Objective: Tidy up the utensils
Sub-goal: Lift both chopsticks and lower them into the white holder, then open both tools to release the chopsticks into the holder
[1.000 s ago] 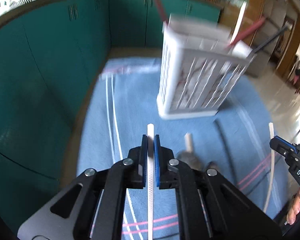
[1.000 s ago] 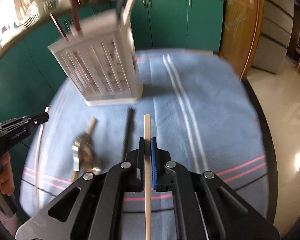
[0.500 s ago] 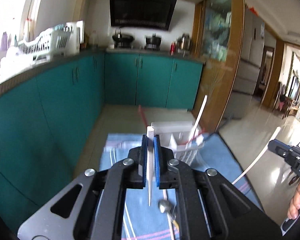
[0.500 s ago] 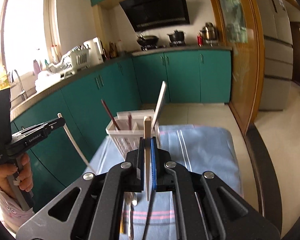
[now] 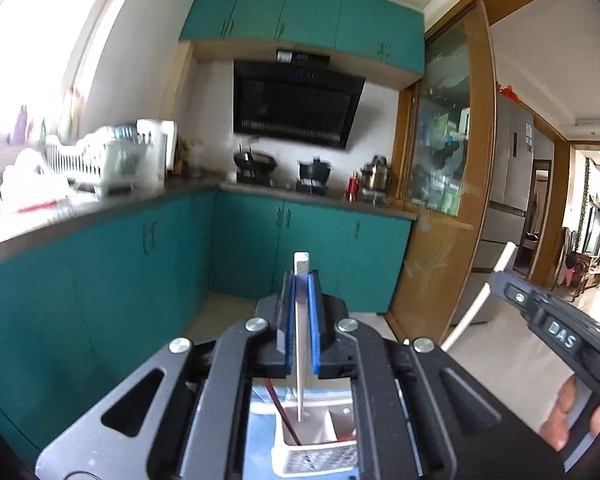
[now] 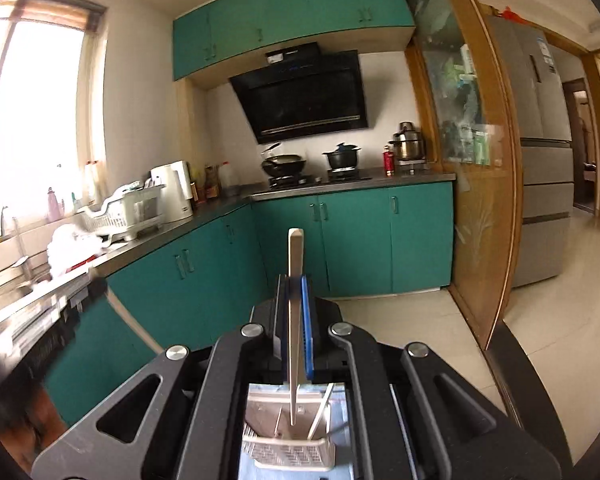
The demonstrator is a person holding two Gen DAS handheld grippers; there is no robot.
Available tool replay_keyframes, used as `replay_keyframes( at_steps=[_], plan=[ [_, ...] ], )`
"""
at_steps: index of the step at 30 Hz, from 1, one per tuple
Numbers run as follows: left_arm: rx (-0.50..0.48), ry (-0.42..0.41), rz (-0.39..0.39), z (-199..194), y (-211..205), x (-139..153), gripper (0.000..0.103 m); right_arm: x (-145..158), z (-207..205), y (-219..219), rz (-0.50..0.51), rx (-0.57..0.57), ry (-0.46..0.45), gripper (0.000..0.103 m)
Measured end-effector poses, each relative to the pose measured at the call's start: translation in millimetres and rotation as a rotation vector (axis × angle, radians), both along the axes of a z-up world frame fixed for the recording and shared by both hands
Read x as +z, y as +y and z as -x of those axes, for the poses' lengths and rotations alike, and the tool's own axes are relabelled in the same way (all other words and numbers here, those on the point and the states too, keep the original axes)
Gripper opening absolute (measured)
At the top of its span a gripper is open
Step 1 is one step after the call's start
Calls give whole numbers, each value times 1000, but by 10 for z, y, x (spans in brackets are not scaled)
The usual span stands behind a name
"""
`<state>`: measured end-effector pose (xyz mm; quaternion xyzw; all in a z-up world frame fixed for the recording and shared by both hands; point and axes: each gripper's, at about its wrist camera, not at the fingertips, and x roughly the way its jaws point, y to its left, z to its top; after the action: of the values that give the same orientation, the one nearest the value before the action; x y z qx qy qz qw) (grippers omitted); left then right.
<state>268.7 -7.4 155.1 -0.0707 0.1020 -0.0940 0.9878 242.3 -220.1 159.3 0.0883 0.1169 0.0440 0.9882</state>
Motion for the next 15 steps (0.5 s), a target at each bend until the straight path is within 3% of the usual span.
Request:
replay_keyframes(
  at_steps=[7,15],
  plan=[
    [21,105,-24,-191,-44,-574,6,-747,-255,-20,-60,36,132,7],
    [31,161,-1,-218,57,-783,7,-943,-171,-109,-80,44,175,9]
  ],
)
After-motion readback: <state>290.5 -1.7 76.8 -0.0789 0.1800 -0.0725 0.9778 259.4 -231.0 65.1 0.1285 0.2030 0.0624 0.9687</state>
